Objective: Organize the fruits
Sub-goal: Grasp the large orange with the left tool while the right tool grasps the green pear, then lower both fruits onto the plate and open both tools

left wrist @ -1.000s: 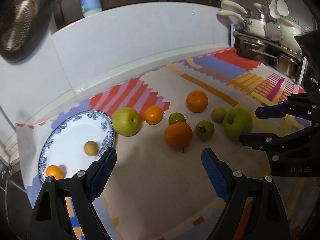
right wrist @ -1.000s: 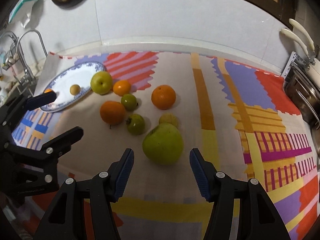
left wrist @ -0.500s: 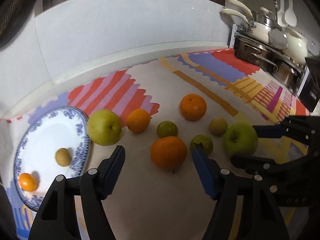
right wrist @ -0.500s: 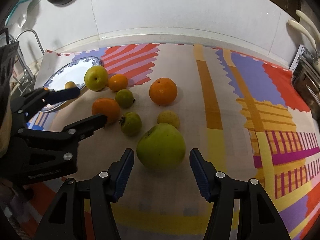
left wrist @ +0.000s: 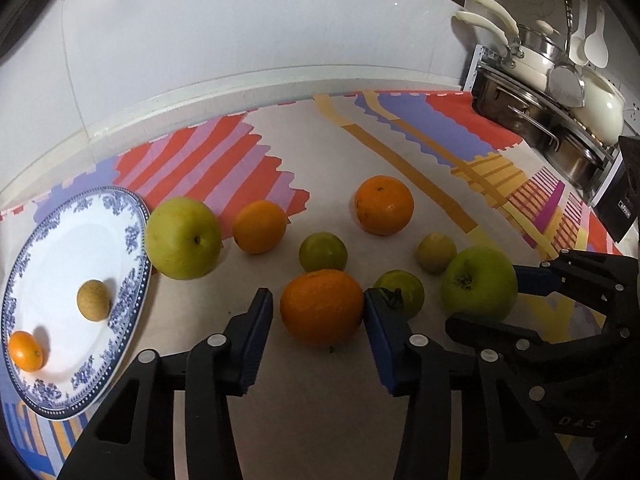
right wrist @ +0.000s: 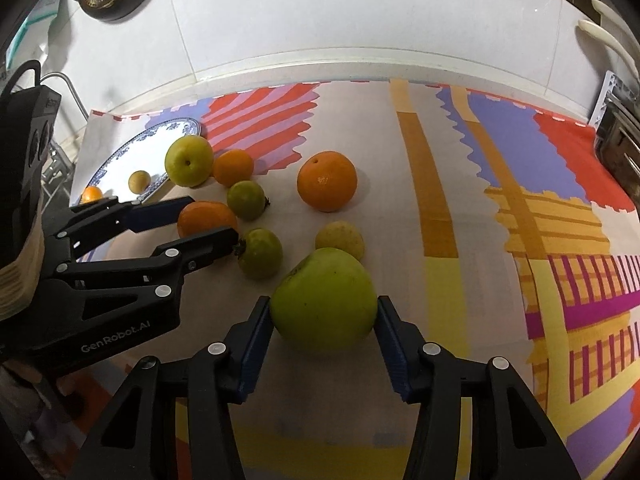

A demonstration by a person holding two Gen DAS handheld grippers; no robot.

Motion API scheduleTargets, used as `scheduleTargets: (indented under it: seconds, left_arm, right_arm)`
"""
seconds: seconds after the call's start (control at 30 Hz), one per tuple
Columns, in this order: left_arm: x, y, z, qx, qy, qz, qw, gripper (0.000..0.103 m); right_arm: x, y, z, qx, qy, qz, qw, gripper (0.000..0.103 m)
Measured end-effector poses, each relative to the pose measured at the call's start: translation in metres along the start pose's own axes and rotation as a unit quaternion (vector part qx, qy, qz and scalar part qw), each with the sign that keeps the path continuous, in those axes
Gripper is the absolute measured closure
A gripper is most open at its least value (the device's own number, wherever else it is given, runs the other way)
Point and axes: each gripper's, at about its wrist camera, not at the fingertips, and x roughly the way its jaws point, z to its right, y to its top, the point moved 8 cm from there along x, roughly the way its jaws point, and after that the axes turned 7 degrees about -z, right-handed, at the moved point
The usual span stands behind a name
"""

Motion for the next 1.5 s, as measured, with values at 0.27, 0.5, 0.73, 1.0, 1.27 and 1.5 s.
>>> scheduleTargets:
  seconds: [0.27, 0.5, 0.73, 1.0, 1.27, 1.5]
  left_arm:
    - [-0.002, -0.002, 0.001, 0.001, 0.006, -0.002, 1.0, 0.062]
    - [-0.012, -0.004, -0.003, -0.01, 0.014, 0.007, 0.9998, 0.062]
    - [-0.034, -0.005, -0.007, -0.024, 0.026, 0.024, 0.9991, 0.062]
    - [-0.073, -0.002, -0.012, -0.038, 0.054, 0.057, 0.9962, 0.062]
    - [-0.114, -0.004, -0.025, -0.062, 0.077, 0.091, 0.9909, 0.062]
    - [-0.139, -0.011, -0.049, -0.088, 0.11, 0.107, 0.9843, 0.062]
  right_arm:
    - [0.0, 0.001, -0.001, -0.004, 0.001, 0.01, 1.0, 0.052]
    - [-0.004, 0.0, 0.0, 0.0, 0.003, 0.018, 1.0, 0.052]
    - [-0.019, 0.006, -0.007, -0.006, 0.007, 0.035, 0.999, 0.052]
    - [-0.047, 0.017, -0.02, -0.022, 0.019, 0.068, 0.997, 0.052]
    - [-0.075, 0.032, -0.042, -0.042, 0.037, 0.104, 0.993, 0.052]
    - [-0.086, 0.05, -0.069, -0.066, 0.056, 0.127, 0.988, 0.052]
